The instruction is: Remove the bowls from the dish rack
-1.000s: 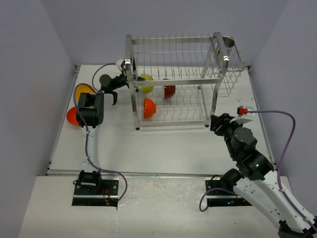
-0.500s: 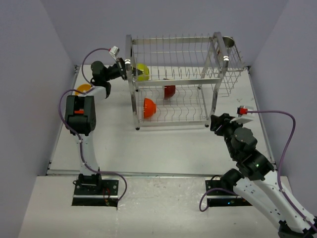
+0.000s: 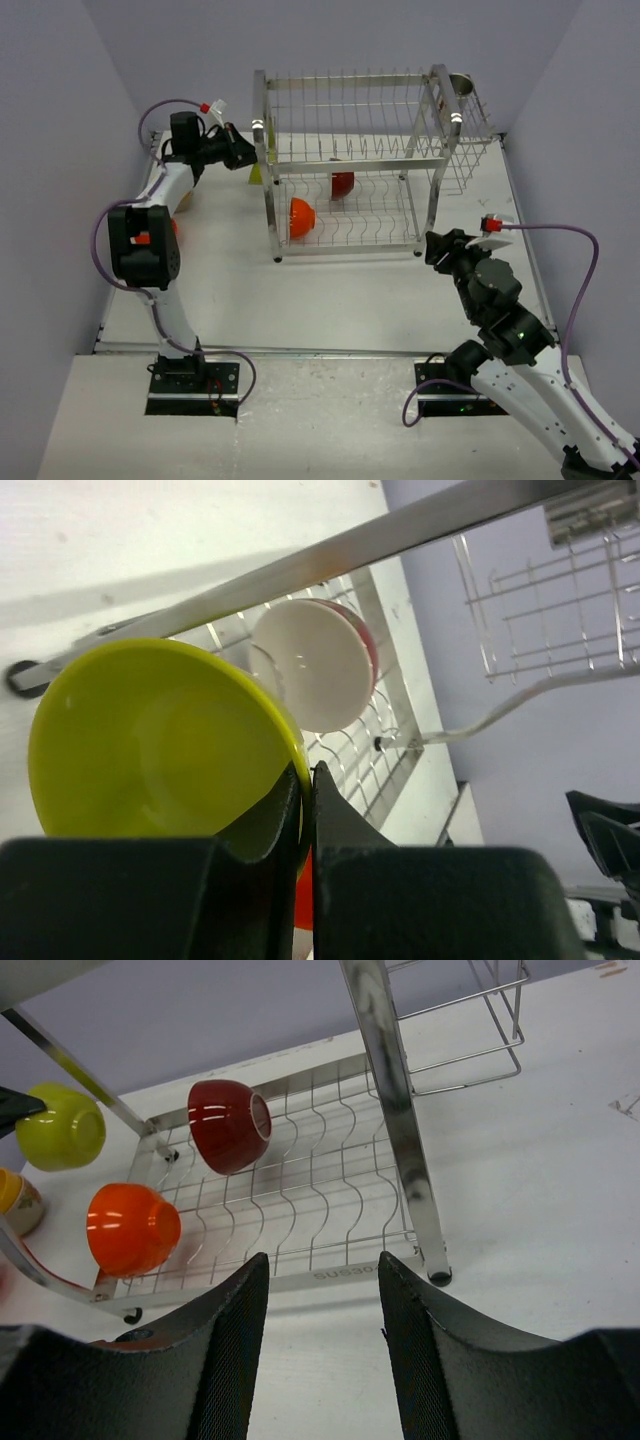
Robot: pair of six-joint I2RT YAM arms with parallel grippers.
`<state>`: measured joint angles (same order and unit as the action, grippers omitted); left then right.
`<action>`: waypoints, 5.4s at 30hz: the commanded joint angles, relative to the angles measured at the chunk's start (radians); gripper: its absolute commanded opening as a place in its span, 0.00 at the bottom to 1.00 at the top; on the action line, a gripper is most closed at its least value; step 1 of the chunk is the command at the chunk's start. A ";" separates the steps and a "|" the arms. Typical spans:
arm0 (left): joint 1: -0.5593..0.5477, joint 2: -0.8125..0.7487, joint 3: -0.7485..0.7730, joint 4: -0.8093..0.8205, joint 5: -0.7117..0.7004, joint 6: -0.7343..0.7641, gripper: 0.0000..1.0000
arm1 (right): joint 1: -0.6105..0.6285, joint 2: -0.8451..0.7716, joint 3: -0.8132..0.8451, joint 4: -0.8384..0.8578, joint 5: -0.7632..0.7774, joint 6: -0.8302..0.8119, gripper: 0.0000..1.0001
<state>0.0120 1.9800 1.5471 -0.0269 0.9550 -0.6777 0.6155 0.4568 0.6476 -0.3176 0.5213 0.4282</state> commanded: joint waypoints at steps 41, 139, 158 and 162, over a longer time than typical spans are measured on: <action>0.123 -0.524 -0.288 -0.691 -1.220 0.451 0.00 | 0.010 -0.070 0.021 0.017 -0.168 0.011 0.48; -0.060 -0.273 -0.463 0.341 0.019 -0.241 0.34 | 0.027 -0.043 0.055 -0.021 -0.099 -0.006 0.47; -0.080 -0.161 -0.463 0.380 0.054 -0.272 0.36 | 0.029 -0.012 0.075 -0.037 -0.093 -0.009 0.47; -0.084 -0.141 -0.426 0.364 0.062 -0.275 0.36 | 0.029 -0.023 0.072 -0.038 -0.078 -0.009 0.47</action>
<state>-0.0631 1.8259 1.0645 0.3225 0.9836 -0.9352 0.6376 0.4347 0.6933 -0.3481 0.4118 0.4274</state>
